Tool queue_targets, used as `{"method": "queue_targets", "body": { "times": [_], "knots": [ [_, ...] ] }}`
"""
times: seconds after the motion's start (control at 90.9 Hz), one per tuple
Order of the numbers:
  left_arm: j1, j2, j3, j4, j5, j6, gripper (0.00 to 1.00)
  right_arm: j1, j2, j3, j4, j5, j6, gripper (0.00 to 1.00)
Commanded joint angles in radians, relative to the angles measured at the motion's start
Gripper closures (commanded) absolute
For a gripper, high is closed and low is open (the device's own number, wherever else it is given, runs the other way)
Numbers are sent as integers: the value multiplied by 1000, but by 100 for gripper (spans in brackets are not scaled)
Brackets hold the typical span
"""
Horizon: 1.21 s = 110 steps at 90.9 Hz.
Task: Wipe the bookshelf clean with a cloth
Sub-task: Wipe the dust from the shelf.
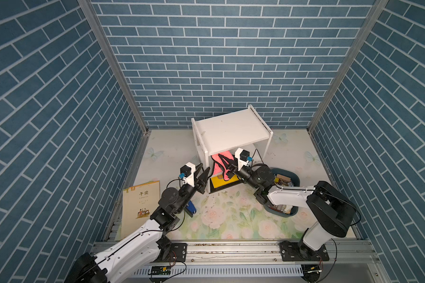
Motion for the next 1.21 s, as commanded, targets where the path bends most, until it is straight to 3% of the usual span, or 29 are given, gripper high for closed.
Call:
{"method": "queue_targets", "body": {
  "times": [0.0,0.099,0.286,0.44,0.605,0.88,1.045,1.199],
  "knots": [
    [7,28,54,88,46,7,64,4,57,72,12,14,82,100],
    [6,54,75,101,75,5,73,6,121,126,2,19,145,100],
    [6,76,81,122,115,-12,100,25,184,136,26,88,190,100],
    [7,59,73,133,133,-17,100,44,222,122,69,133,182,100],
    [7,61,71,135,147,-28,100,79,204,12,222,172,15,100],
    [6,51,33,173,163,-53,100,73,130,85,-114,132,-293,100],
    [6,29,32,160,171,-54,100,72,196,194,-343,118,-291,100],
    [7,5,29,130,167,-52,100,72,238,231,-435,128,-268,100]
  ]
}}
